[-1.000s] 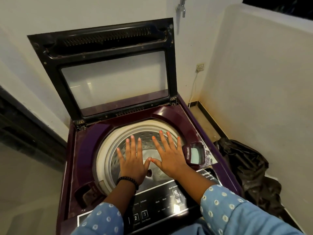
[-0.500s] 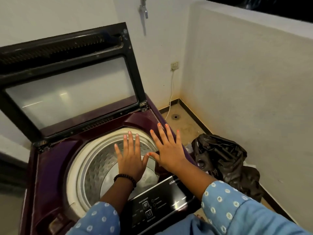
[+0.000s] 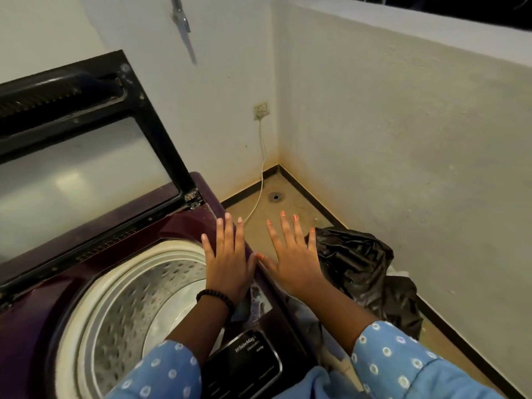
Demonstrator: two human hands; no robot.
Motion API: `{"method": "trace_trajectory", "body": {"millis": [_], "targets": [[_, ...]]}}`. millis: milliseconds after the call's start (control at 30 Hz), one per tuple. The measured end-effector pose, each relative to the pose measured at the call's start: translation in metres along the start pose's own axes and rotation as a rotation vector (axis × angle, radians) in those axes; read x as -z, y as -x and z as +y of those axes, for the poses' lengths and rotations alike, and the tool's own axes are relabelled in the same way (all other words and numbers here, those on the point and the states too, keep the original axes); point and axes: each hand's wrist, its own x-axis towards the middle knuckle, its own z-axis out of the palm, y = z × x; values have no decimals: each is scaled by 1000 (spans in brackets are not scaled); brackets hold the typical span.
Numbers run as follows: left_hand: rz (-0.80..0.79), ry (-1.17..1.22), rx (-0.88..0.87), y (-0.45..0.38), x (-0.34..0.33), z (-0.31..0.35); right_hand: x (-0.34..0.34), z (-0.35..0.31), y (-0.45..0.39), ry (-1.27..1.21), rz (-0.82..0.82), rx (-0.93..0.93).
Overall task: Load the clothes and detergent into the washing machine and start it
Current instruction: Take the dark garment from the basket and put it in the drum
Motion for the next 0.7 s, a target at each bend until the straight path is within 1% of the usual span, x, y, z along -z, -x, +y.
{"method": "trace_trajectory", "body": {"millis": [133, 233, 367, 500, 700], "targets": [[-34, -15, -64, -23, -3, 26, -7, 30, -2, -31, -20, -90], [-128, 1, -133, -38, -6, 47, -19, 51, 1, -24, -109, -149], [-292, -6, -225, -49, -13, 83, -40, 79, 7, -15, -200, -225], [-388, -32, -272, -56, -24, 109, -65, 107, 14, 16, -347, -235], [-518, -51, -289, -67, -54, 124, -89, 130, 13, 27, -518, -218]]}}
